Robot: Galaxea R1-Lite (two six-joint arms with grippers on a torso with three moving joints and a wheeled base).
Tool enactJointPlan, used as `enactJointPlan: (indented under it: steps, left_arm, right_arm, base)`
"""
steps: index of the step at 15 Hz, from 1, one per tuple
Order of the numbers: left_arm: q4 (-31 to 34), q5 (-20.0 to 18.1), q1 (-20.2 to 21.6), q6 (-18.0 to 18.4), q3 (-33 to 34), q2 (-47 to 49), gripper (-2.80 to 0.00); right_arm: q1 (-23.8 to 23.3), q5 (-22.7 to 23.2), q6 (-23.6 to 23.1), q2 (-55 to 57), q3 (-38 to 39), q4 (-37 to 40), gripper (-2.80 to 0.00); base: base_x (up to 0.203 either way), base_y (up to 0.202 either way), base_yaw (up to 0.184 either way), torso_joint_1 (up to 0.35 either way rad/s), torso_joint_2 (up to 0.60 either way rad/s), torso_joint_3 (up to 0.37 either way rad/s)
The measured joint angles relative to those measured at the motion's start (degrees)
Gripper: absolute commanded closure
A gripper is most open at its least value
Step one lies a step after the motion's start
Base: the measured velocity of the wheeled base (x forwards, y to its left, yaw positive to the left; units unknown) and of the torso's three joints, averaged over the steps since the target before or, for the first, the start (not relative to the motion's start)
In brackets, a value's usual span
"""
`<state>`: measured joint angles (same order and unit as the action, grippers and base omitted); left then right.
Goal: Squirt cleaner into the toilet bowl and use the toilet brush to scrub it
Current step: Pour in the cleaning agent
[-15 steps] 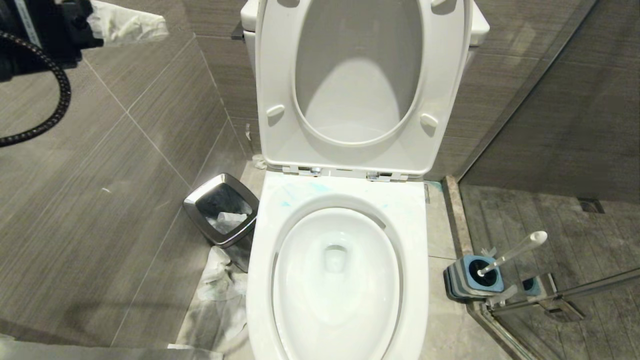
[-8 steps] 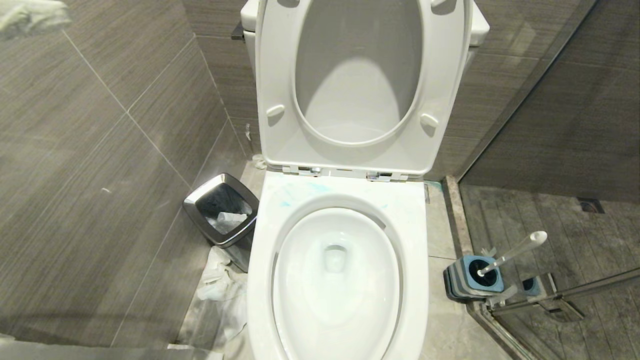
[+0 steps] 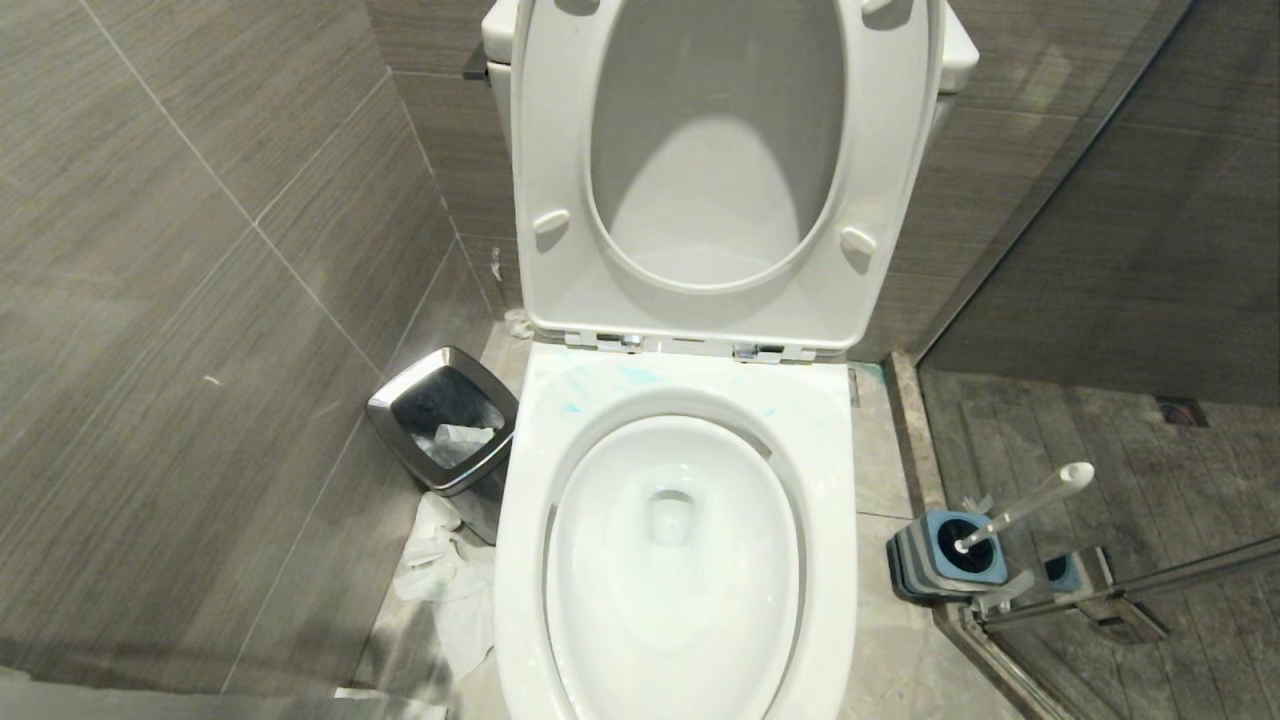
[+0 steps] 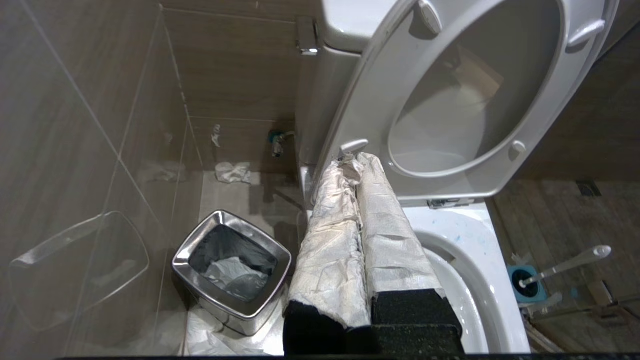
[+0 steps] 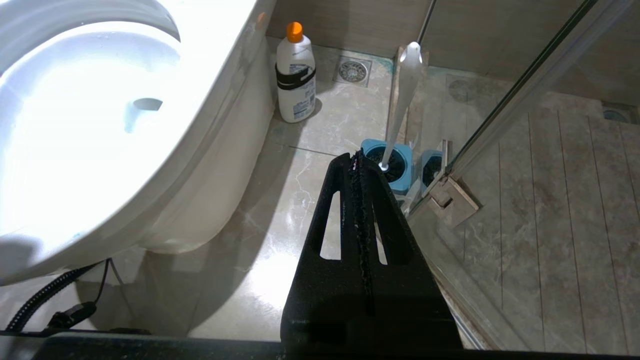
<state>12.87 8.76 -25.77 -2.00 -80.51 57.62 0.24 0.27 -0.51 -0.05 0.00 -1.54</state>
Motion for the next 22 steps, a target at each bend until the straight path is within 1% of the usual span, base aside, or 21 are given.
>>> enactJointPlan:
  steps: [2,5,8,9,11,12,13,14,15,17,19,20,22]
  left_arm:
    - [0.0,1.05,0.02,0.05,0.16,-1.95,0.0]
    - [0.13,3.14,0.12,0.02,2.52,-6.02,0.0]
    - [0.14,7.47,0.56,0.47,4.86,-11.35,0.0]
    - [0.16,8.16,1.46,1.05,5.82,-13.65,0.0]
    - [0.16,8.27,3.59,2.82,8.18,-18.64,0.0]
    - [0.17,7.51,5.85,3.82,9.84,-21.63,0.0]
    - [0.21,5.57,9.01,4.11,11.24,-23.86,0.0]
    - [0.58,2.14,12.95,4.12,12.62,-26.5,0.0]
    - [1.57,-2.22,16.32,4.01,13.84,-29.15,0.0]
    - [5.12,-11.74,21.3,3.84,16.7,-35.03,0.0]
    - [7.33,-19.59,24.58,3.72,21.22,-40.75,0.0]
    - [7.69,-22.36,25.51,3.58,23.23,-42.98,0.0]
    - [7.94,-25.98,26.26,2.4,25.6,-46.12,0.0]
  right_arm:
    - [0.0,-0.03,0.0,0.0,0.0,0.0,0.0]
    - [0.0,-0.05,0.0,0.0,0.0,0.0,0.0]
    - [0.0,-0.02,0.0,0.0,0.0,-0.01,0.0]
    - [0.0,-0.05,0.01,0.0,0.0,-0.02,0.0]
    - [0.0,-0.02,0.0,0.0,0.0,-0.02,0.0]
    - [0.0,-0.02,0.0,0.0,0.0,-0.02,0.0]
    - [-0.02,-0.02,0.0,0.0,0.0,0.0,0.0]
    - [-0.02,-0.05,0.0,0.0,0.0,-0.02,0.0]
    - [-0.02,-0.03,0.0,0.0,0.0,0.0,0.0]
    - [-0.01,-0.04,0.0,0.0,0.0,-0.02,0.0]
    - [0.0,-0.05,0.02,0.0,0.0,-0.02,0.0]
    - [0.0,-0.05,0.02,0.0,0.0,-0.01,0.0]
    - [0.0,-0.03,0.0,0.0,0.0,-0.02,0.0]
  base:
    - [0.0,0.0,0.0,0.0,0.0,0.0]
    - [0.0,0.0,0.0,0.0,0.0,0.0]
    - [0.0,0.0,0.0,0.0,0.0,0.0]
    - [0.0,0.0,0.0,0.0,0.0,0.0]
    - [0.0,0.0,0.0,0.0,0.0,0.0]
    - [0.0,0.0,0.0,0.0,0.0,0.0]
    - [0.0,0.0,0.0,0.0,0.0,0.0]
    - [0.0,0.0,0.0,0.0,0.0,0.0]
    - [0.0,0.0,0.0,0.0,0.0,0.0]
    - [0.0,0.0,0.0,0.0,0.0,0.0]
    - [0.0,0.0,0.0,0.0,0.0,0.0]
    - [0.0,0.0,0.0,0.0,0.0,0.0]
    - [0.0,0.0,0.0,0.0,0.0,0.0]
